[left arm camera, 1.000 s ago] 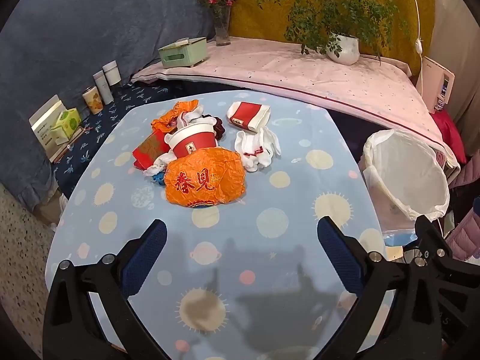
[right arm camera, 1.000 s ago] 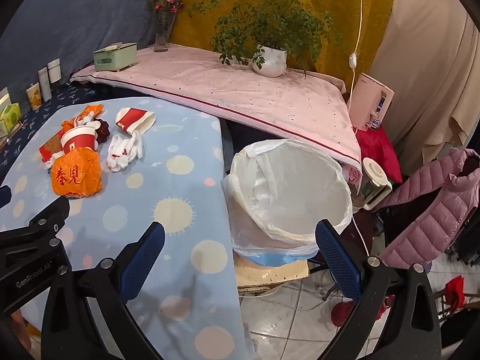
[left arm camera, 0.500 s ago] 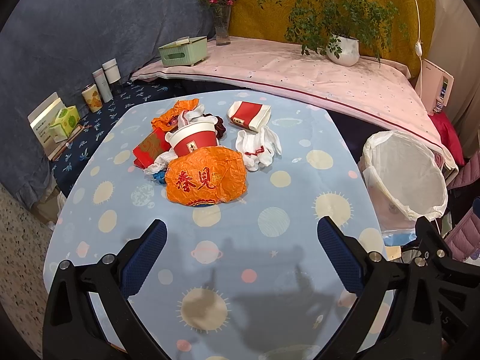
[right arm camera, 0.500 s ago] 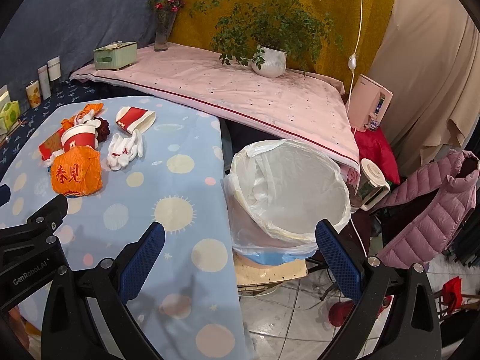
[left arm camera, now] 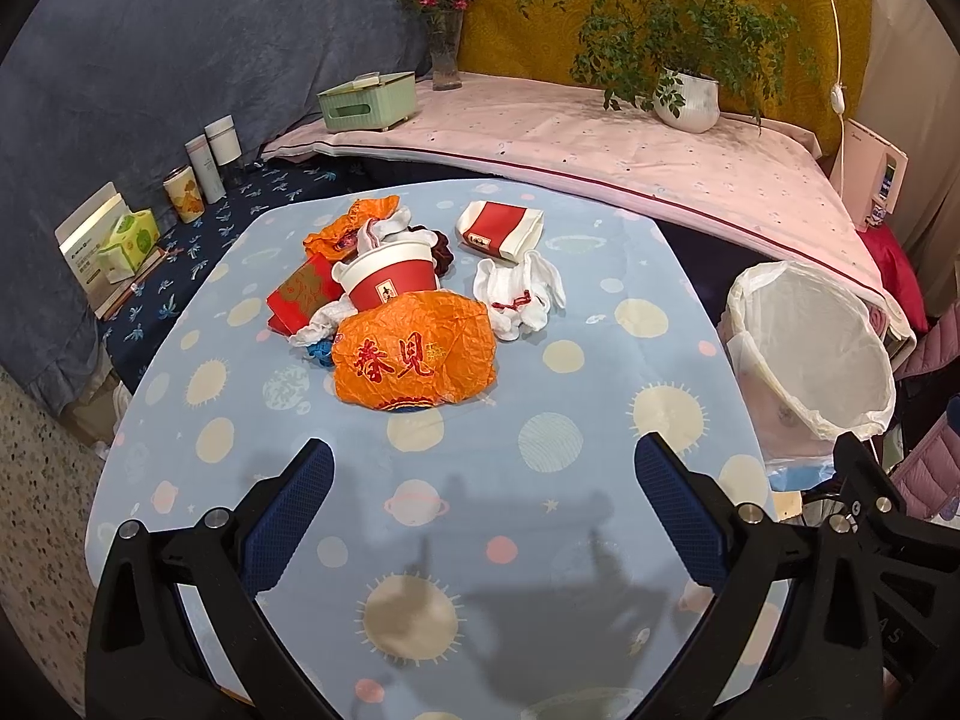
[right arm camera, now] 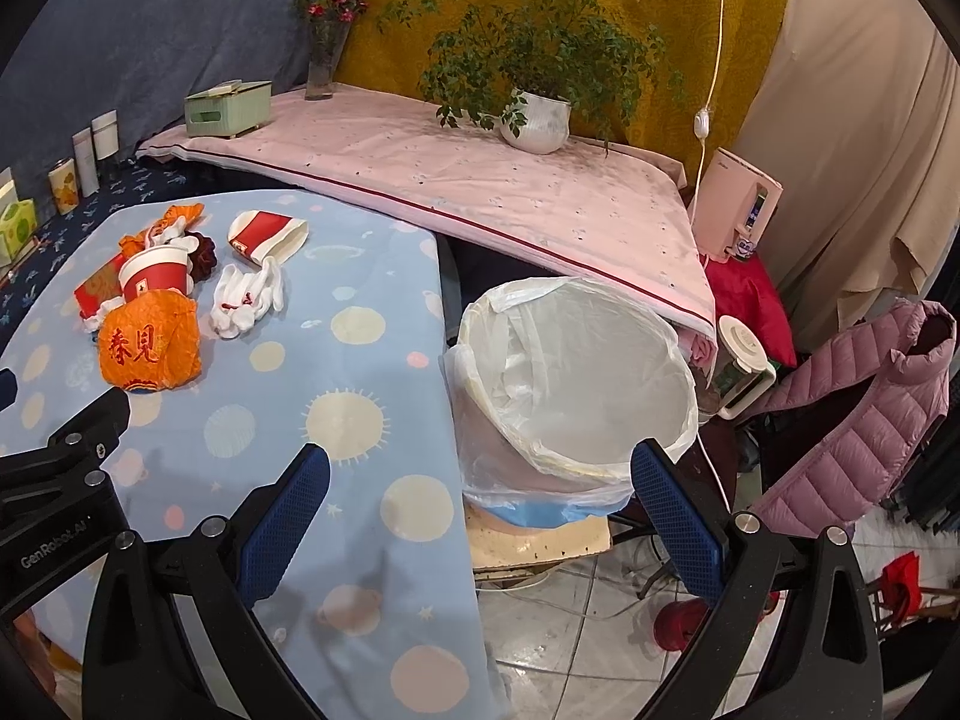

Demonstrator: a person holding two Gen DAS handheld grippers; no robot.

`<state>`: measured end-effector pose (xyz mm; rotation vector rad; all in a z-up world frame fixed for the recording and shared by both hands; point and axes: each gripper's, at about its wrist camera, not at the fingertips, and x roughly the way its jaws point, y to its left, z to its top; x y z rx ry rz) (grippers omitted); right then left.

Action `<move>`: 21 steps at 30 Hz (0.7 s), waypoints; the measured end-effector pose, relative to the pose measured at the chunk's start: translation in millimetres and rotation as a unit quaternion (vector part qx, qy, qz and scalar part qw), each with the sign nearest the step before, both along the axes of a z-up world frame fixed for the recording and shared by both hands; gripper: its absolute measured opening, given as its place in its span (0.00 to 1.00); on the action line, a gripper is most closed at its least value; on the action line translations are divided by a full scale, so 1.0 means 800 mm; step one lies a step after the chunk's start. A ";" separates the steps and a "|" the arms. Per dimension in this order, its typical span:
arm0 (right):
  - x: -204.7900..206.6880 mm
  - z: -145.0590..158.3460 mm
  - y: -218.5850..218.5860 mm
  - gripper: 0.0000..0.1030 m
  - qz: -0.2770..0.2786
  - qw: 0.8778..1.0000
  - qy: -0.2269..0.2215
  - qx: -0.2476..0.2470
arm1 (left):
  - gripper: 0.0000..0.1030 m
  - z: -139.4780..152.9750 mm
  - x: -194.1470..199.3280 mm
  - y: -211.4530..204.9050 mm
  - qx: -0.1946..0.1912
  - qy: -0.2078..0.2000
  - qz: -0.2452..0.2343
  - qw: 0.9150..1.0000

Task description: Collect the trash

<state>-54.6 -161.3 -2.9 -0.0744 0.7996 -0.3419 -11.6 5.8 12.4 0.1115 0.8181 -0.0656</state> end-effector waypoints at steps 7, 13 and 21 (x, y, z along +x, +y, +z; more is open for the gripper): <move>-0.001 -0.002 -0.002 0.93 -0.001 1.000 0.003 -0.002 | 0.93 -0.001 0.000 0.001 -0.001 0.000 0.000 1.000; -0.001 -0.003 -0.004 0.93 -0.001 1.000 0.003 -0.002 | 0.93 0.002 -0.002 0.002 -0.002 0.001 0.000 1.000; -0.001 -0.002 -0.003 0.93 -0.002 1.000 0.003 -0.003 | 0.93 -0.005 -0.004 0.005 -0.002 0.000 0.000 1.000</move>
